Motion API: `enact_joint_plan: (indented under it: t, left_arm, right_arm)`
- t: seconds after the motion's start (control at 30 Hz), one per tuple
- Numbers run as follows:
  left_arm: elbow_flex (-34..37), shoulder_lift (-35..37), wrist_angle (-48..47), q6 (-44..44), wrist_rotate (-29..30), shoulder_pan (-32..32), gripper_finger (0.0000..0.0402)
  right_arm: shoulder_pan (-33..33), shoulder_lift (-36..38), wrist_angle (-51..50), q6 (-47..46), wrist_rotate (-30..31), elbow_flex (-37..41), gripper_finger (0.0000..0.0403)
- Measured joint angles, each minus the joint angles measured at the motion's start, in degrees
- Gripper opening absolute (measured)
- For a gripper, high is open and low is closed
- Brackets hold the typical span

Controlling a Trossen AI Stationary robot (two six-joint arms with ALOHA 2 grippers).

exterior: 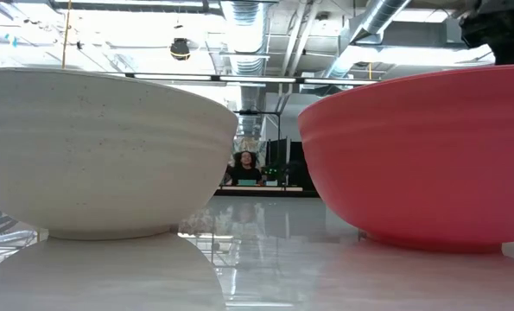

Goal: Nest bowls inside each other
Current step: Stack the blue bowl on top of the brown bowl, then stack the white bowl on top of the blue bowl

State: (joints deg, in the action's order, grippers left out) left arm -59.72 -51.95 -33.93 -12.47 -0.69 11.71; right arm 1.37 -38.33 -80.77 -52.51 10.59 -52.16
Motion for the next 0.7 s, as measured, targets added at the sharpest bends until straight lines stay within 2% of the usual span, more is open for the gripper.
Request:
enact_joint_plan:
  t: [0.43,0.7]
  left_arm:
    - [-0.02,-9.94,0.40,-0.58,-0.96,0.29,0.0168]
    - [-0.02,-18.50,0.39,-0.14,-1.26,0.88,0.0179]
  right_arm:
    - [-0.63,0.03,0.78,-0.13,4.21,0.00,0.0007]
    - [-0.61,0.09,1.98,0.37,4.53,0.00,0.0040]
